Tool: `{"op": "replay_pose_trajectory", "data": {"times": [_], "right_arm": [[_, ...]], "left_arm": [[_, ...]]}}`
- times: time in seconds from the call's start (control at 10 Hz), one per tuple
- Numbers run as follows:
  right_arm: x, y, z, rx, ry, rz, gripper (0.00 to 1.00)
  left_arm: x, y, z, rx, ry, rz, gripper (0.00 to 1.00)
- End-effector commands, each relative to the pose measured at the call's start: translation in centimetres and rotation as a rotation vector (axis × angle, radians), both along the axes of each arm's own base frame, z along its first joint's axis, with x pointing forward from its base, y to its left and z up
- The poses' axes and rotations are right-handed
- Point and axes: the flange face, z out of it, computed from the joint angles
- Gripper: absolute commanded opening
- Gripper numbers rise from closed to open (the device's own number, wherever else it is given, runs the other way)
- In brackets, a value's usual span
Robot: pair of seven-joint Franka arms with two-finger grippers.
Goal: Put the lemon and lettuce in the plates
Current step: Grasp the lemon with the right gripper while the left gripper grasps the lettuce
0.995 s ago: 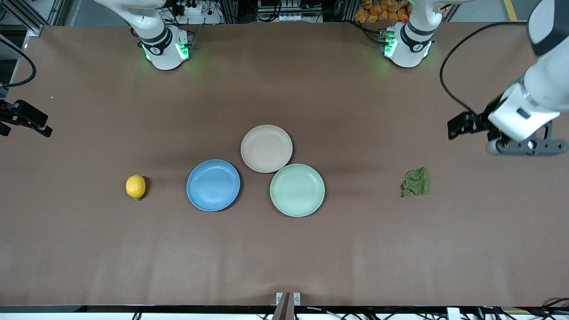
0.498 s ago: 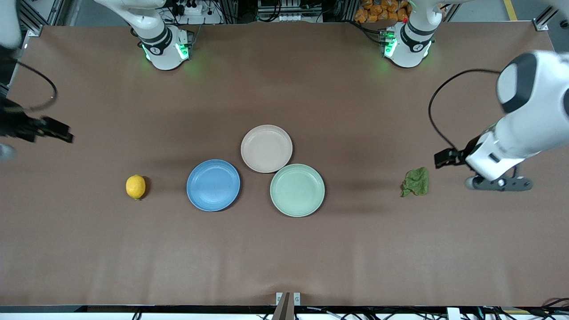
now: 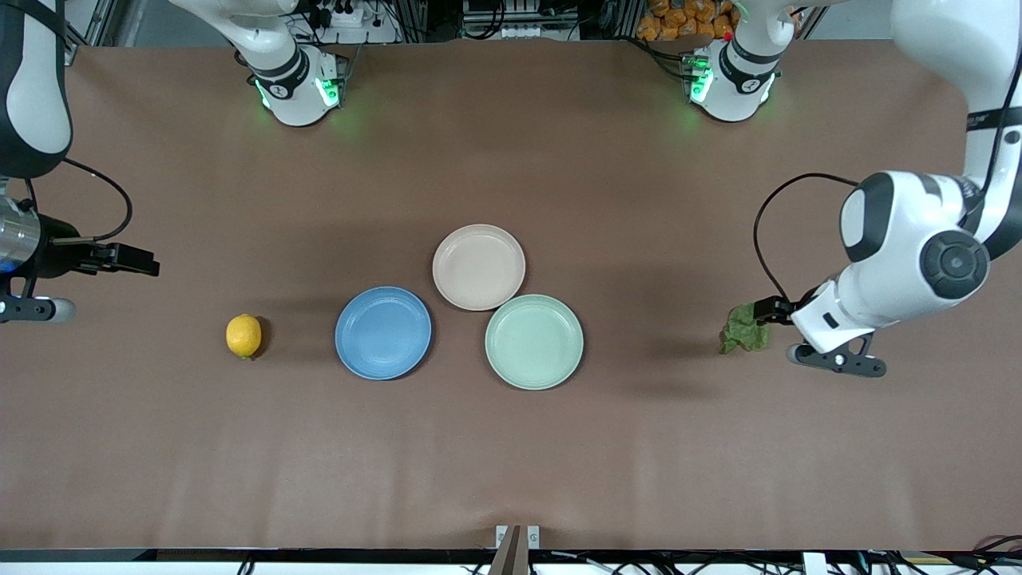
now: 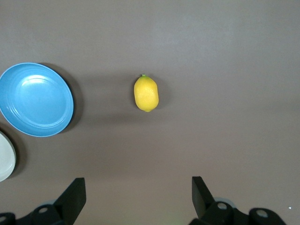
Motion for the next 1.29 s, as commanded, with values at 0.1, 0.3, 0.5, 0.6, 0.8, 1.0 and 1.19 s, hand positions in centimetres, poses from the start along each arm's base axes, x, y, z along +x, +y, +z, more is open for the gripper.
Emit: {"op": "replay_pose_trajectory", "data": {"times": [0.1,0.3,0.5,0.6,0.8,1.0,1.19], "right_arm": [[0.6,-0.4,-1.6,0.021,0.039,0.0,1.0],[1.3,-0.3,-3.9,0.024,0.064,0.003,1.0],[2.4,0.1,-7.2,0.028,0.086,0.008,1.0],[2.5,0.2,-9.4,0.028,0.076,0.008,1.0],[2.2,0.4,-12.9,0.027,0.047,0.013,1.0],[2.0,0.9,-14.8,0.026,0.034,0.02,1.0],[1.5,0.9,-17.4,0.024,0.007,0.019,1.0]], "left_arm": [[0.9,-0.6,-4.9,0.001,0.0,-0.06,1.0],[0.8,-1.0,-8.3,0.025,0.043,-0.095,1.0],[0.6,-0.9,-10.7,0.061,0.07,-0.128,1.0],[0.5,-1.0,-11.6,0.056,0.07,-0.129,1.0],[0.4,-1.0,-12.8,0.055,0.079,-0.131,1.0],[0.0,-1.0,-13.7,0.053,0.098,-0.119,1.0],[-0.5,-0.8,-14.5,0.056,0.114,-0.121,1.0]]}}
